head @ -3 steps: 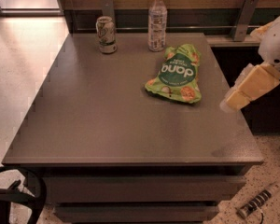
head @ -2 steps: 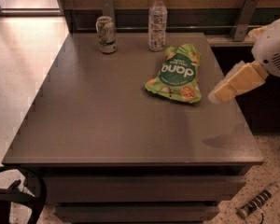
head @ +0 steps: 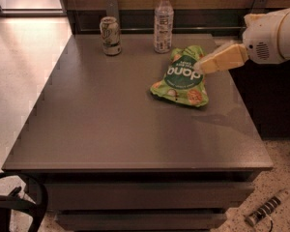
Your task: Pick 7up can
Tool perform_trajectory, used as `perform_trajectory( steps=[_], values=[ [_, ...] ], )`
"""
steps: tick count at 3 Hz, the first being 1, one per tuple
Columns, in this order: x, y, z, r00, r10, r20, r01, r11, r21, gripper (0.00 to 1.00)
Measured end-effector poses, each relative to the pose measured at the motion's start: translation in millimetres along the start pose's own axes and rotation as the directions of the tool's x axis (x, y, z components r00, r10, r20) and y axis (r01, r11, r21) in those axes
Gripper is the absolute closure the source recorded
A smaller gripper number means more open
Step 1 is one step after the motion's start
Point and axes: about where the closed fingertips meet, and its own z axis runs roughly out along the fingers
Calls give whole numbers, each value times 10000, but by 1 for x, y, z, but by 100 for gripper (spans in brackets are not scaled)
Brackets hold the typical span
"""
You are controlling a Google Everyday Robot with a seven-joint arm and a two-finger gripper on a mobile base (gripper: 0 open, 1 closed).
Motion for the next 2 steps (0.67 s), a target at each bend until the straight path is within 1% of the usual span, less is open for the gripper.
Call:
perform_trajectory(
  steps=[1, 2],
  values=[
    [-35, -8, 29, 9934, 11, 1147, 20, 9996, -267, 0],
    [-35, -8, 29, 9934, 10, 1147, 21, 9996, -268, 0]
  ],
)
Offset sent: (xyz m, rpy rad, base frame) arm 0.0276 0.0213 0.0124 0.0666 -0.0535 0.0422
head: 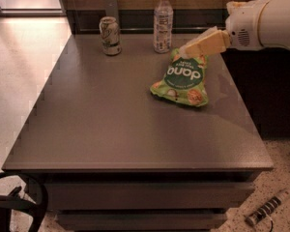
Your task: Pick 7up can
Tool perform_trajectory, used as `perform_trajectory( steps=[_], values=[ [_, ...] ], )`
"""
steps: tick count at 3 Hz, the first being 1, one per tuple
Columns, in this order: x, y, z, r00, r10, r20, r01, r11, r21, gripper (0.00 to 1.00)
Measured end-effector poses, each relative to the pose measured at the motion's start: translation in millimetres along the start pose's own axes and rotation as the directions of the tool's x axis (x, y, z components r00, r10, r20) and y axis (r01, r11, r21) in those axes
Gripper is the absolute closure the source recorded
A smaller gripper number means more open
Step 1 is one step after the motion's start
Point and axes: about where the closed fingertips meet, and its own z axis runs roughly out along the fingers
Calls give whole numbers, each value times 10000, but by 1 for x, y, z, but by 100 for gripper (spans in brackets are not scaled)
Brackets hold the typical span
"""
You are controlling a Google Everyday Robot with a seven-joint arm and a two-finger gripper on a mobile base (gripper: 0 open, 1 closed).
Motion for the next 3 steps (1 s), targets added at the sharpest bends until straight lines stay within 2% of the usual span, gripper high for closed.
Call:
perform_trajectory(
  steps=[1, 2, 3],
  values=[
    [-3, 8, 23, 10000, 33, 90, -29, 9990, -456, 0],
    [0, 28, 68, 9989, 337, 338, -292, 9917, -1254, 0],
    [1, 42, 103, 9938, 750, 816, -616, 9858, -1563, 0]
  ],
)
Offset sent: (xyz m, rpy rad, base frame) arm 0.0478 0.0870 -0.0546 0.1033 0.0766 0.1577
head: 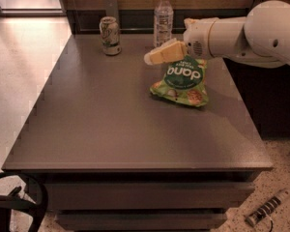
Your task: Pick 7up can
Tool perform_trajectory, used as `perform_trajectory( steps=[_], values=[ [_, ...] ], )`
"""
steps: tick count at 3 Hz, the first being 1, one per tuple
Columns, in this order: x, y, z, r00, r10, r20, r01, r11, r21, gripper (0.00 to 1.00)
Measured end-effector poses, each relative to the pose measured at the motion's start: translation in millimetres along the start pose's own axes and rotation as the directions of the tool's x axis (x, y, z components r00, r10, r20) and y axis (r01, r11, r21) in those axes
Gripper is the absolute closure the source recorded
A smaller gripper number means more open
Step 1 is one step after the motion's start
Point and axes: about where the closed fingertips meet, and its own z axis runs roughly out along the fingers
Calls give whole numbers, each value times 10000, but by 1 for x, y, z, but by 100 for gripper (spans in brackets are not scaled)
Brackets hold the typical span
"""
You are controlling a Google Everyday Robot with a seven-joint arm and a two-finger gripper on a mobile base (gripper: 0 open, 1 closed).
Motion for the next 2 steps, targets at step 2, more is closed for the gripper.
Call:
perform_trajectory(
  steps=[2],
  values=[
    [-17, -8, 61, 9947, -142, 1016, 149, 9999, -69, 0]
  ],
)
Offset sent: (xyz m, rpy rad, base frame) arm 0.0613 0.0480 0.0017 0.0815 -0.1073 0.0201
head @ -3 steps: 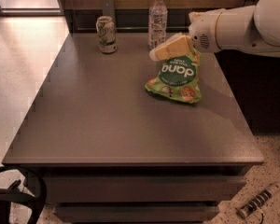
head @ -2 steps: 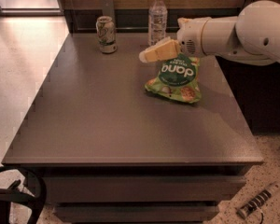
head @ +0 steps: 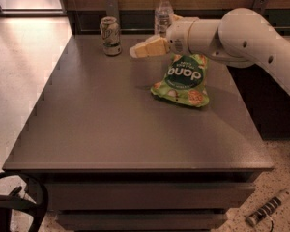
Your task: Pick 7up can
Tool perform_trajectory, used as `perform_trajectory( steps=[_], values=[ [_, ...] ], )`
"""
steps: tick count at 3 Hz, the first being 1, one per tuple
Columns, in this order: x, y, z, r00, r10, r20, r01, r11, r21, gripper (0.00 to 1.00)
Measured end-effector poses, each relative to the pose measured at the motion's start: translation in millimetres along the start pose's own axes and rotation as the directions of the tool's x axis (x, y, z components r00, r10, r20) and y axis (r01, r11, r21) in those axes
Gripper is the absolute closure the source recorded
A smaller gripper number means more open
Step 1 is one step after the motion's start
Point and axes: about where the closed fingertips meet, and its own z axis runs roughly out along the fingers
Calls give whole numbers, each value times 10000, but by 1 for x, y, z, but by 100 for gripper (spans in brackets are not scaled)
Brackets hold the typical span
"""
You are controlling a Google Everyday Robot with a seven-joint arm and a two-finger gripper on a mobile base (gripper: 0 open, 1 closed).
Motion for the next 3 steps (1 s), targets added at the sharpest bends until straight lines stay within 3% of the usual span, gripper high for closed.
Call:
perform_trajectory(
  steps=[2, 3],
  values=[
    [-1, 15, 52, 9998, 160, 154, -147, 9965, -829, 0],
    [-3, 14, 76, 9990, 233, 377, -194, 9948, -1005, 0]
  ],
)
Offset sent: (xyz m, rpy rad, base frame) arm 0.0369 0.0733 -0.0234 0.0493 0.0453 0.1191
